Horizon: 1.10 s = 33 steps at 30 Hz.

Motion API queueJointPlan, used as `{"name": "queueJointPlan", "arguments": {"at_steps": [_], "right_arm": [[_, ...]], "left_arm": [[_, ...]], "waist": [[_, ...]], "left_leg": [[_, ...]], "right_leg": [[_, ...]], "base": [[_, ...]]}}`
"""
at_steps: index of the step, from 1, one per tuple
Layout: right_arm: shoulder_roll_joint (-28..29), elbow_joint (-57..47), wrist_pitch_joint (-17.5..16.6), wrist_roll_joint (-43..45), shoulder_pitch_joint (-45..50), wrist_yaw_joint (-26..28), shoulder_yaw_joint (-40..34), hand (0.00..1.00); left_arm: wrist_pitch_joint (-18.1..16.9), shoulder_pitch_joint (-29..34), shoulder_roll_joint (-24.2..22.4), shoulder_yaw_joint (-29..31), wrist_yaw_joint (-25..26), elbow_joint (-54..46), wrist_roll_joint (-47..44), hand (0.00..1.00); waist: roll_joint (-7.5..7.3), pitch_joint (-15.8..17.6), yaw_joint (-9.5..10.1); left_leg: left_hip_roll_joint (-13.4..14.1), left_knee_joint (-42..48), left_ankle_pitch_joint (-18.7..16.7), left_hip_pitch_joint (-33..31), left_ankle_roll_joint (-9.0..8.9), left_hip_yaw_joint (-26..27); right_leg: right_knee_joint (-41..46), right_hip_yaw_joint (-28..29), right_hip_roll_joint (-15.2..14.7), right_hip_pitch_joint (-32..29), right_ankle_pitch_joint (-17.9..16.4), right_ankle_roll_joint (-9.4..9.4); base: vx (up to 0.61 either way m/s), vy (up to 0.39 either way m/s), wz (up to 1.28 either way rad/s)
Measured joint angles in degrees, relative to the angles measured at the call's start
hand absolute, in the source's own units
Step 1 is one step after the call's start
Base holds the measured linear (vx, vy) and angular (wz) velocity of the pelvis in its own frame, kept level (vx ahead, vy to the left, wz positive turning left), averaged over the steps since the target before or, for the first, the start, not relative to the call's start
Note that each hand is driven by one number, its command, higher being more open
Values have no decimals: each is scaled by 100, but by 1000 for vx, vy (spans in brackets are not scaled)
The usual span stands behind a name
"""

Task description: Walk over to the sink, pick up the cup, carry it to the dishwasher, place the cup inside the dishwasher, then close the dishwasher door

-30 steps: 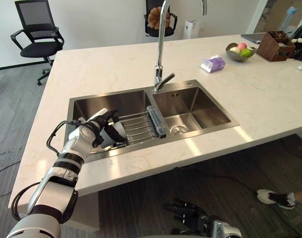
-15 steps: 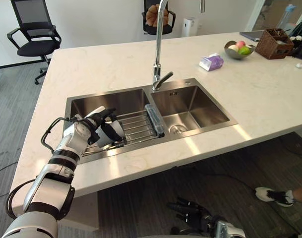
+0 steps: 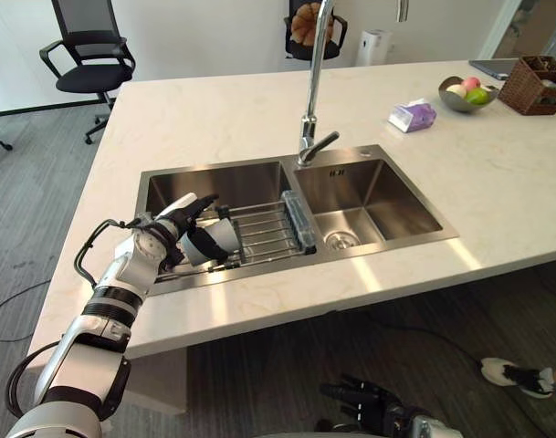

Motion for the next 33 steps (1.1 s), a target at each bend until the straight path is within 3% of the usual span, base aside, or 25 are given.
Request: {"name": "queueJointPlan", "arguments": {"at_steps": [21,33], "right_arm": [[-182,212,367,-186,238,-140,7,100],[-196,211,423,-185,235,-151,12,100]], "left_arm": [[332,291,170,201,-1304,-1061,254,100],[359,292,145,94,-1419,-1006,463,100]], "waist": [[9,-8,107],[36,-32,97]], "left_leg": [[-48,40,3,-69,14,-67],[-47,118,5,-111,27,-46]], "right_leg": [[-334,-63,-2,141,171,2],[-462,-25,2,167,321,-15]], "base": [[-21,-6,2],[-58,-15,-2]]}}
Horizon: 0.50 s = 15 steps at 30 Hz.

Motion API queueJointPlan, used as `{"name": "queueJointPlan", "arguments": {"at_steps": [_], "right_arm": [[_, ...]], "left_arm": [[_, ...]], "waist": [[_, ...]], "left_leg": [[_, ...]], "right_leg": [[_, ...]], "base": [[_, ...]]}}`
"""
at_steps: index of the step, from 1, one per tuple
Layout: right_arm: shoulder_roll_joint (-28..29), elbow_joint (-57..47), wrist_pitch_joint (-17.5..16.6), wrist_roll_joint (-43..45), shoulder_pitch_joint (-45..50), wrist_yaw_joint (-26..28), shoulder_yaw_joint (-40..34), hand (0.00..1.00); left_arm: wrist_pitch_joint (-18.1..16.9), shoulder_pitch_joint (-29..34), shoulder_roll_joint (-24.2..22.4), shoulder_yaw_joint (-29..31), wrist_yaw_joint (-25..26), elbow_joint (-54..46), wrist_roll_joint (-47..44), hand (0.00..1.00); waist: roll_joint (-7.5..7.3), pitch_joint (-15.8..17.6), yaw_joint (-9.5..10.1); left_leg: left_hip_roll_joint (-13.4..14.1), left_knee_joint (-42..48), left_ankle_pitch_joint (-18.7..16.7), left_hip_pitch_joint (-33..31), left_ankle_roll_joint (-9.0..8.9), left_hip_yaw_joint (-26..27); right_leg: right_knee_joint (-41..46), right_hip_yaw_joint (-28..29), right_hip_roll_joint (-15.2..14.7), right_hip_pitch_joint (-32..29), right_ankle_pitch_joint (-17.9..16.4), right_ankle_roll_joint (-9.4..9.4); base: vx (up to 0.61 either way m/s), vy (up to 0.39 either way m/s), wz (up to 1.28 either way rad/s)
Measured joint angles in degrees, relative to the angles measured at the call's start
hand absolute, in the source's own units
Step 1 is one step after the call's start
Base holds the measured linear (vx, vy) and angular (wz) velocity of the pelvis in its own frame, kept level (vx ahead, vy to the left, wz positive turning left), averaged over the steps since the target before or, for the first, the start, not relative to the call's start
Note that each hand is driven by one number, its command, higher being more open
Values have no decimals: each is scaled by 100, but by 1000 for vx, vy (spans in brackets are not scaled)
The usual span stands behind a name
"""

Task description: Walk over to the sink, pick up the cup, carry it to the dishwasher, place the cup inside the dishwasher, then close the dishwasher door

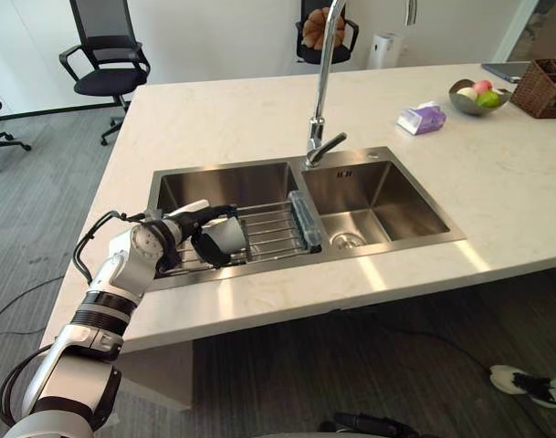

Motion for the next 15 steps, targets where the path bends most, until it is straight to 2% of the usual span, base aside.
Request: {"name": "queueJointPlan", "arguments": {"at_steps": [8,15], "right_arm": [[-7,-4,30,1,-9,-2,88,100],[-7,-18,30,0,-54,-9,152,100]], "left_arm": [[27,-49,-113,2,163,310,138,100],[119,-429,-270,-3,311,1071,283,100]], "waist": [[27,-38,-47],[28,-42,-159]], "left_leg": [[-14,-22,0,15,0,24],[-35,-35,-2,26,4,113]], "right_leg": [[-14,21,-2,-9,10,13],[-34,103,-12,-57,48,34]], "base": [[-13,-3,0],[-34,-5,-7]]}}
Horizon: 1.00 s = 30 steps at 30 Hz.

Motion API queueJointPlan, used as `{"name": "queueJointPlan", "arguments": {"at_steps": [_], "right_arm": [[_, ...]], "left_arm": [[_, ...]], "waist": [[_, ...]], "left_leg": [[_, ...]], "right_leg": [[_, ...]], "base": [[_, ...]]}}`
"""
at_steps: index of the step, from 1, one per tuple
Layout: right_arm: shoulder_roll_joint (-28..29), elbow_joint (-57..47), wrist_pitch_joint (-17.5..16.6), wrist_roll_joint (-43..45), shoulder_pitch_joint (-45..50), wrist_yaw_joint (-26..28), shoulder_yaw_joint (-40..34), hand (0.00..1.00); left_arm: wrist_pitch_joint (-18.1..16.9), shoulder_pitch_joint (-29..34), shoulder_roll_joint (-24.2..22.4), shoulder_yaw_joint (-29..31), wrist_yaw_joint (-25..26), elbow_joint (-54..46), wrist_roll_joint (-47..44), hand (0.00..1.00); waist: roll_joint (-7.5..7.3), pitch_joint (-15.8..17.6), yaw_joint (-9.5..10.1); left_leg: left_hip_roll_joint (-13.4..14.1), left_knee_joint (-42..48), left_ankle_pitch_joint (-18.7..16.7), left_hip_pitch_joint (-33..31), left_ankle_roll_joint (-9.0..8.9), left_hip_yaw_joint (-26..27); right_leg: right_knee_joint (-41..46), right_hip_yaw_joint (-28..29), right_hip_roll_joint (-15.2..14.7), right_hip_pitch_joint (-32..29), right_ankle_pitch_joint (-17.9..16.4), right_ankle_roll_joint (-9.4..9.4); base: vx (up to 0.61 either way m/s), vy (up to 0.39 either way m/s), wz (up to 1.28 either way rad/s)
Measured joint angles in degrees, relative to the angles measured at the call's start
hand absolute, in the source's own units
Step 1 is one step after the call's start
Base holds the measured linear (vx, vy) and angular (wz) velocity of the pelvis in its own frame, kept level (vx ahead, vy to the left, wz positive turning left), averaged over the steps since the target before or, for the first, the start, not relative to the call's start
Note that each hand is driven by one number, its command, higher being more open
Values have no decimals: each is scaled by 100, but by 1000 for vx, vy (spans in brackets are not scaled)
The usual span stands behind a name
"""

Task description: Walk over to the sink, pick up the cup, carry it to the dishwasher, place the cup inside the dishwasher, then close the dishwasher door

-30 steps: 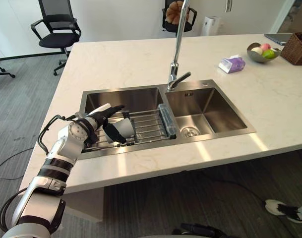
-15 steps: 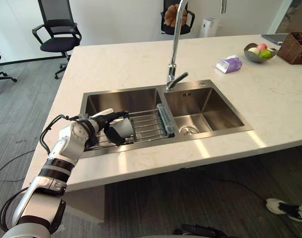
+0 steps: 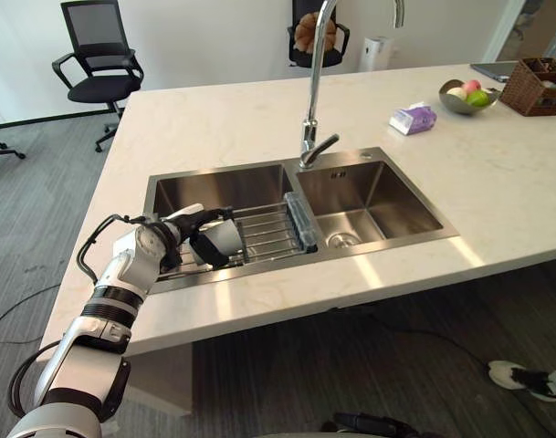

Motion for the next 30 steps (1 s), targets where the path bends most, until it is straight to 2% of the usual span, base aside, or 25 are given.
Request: {"name": "queueJointPlan", "arguments": {"at_steps": [5,6,13,19,22,27,30], "right_arm": [[7,-48,-1,2,-12,-8,52,100],[12,-57,-1,2,-18,-11,59,100],[19,-110,-12,1,-15,-16,58,100],[11,-116,-25,-3,-5,-16,58,100],[4,-135,-33,-2,4,-16,58,100],[5,-182,-62,5,54,-18,57,100],[13,-183,-142,58,95,-50,57,100]], "left_arm": [[76,-132,-84,-1,89,420,164,100],[92,-137,-100,1,90,534,169,0],[210,-419,-161,18,-188,966,682,0],[182,-421,-259,122,52,1187,609,0],[76,-314,-279,126,554,1302,442,0],[-338,0,-280,218,1547,1286,-289,0],[-486,457,-281,583,2135,622,-1025,0]], "waist": [[5,-2,-100],[7,-2,-134],[19,-4,-180],[55,-13,-193],[75,-4,-192],[76,-4,-139],[74,-5,-109]], "left_leg": [[-1,-7,-1,-2,1,61],[-1,-7,-1,-1,1,74],[-1,-10,-8,20,9,224],[8,4,-7,19,9,226],[11,5,-7,14,9,226],[11,6,-5,-21,10,171],[10,13,0,-66,17,82]], "right_leg": [[0,70,6,-42,22,-3],[0,80,6,-47,25,-3],[-1,217,7,-102,69,-13],[-1,222,10,-101,74,-17],[0,222,12,-104,75,-17],[27,166,6,-107,74,-16],[31,87,4,-106,73,-15]], "base": [[-26,-11,-8],[-29,-12,-9],[-38,-15,-10],[-43,-25,-1],[-23,-16,0],[-17,-22,5],[-11,-20,13]]}}
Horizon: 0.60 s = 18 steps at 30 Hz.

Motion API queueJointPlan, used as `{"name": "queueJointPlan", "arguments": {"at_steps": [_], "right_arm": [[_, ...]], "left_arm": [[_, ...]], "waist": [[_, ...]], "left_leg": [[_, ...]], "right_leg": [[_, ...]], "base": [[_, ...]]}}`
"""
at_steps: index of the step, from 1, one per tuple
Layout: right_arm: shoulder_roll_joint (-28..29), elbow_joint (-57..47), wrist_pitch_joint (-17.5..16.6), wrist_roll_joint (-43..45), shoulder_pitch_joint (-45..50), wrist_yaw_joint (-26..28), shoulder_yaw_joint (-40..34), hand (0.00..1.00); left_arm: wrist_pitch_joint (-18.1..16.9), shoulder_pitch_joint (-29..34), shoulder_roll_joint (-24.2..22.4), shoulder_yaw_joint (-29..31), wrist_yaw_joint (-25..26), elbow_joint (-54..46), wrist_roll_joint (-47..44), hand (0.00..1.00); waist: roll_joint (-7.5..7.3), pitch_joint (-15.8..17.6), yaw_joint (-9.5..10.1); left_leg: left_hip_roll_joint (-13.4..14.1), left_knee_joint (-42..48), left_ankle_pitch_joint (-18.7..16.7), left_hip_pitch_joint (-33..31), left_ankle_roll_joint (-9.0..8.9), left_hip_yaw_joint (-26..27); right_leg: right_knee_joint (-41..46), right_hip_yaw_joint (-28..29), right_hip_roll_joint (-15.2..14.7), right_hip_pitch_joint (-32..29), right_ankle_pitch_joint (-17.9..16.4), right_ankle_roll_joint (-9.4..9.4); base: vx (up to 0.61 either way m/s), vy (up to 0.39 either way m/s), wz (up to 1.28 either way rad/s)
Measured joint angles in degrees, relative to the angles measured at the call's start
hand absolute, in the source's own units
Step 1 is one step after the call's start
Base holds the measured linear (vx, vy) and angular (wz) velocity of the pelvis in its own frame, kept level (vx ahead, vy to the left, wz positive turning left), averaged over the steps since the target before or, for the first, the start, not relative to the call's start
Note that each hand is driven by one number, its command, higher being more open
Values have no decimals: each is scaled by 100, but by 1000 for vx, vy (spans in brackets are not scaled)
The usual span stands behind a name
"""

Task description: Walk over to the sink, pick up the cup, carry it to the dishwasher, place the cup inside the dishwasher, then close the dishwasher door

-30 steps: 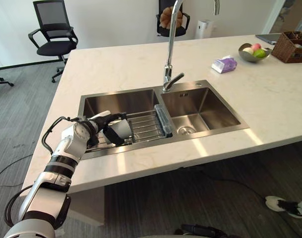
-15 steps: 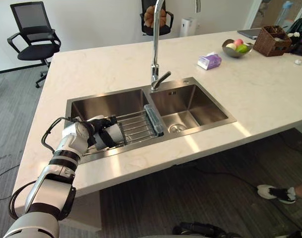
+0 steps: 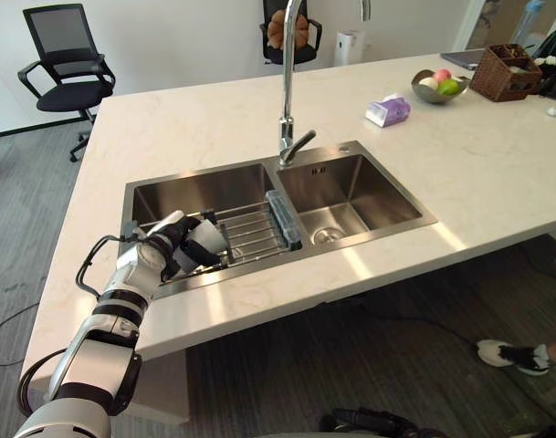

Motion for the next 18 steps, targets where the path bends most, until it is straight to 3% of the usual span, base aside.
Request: {"name": "queueJointPlan", "arguments": {"at_steps": [3,7,12,18], "right_arm": [[-5,-2,-154,37,116,-62,-7,100],[53,12,-273,30,250,-349,-149,100],[281,125,-396,3,309,-864,-339,100],[401,188,-435,-58,342,-1561,-460,100]], "left_arm": [[-294,572,-175,572,516,-1155,-887,0],[-1028,1695,-830,1305,1219,-3177,-1983,0],[-1657,2492,-1596,1356,1589,-4370,-2613,0],[-2046,2735,-2013,1340,1888,-4736,-2753,0]], "waist": [[-4,-3,179],[-29,-23,467],[-105,-90,696],[-203,-225,842]], "left_leg": [[1,5,4,-35,6,-71],[-10,5,16,-41,25,-206],[-55,37,56,-162,82,-435],[-55,81,66,-230,88,-515]], "right_leg": [[1,-59,-4,4,-1,0],[0,-207,-21,72,-11,-1],[0,-362,-129,99,-60,27],[1,-433,-149,99,-59,28]], "base": [[-15,-19,12],[-30,-14,17],[-54,-6,23],[-32,-6,7]]}}
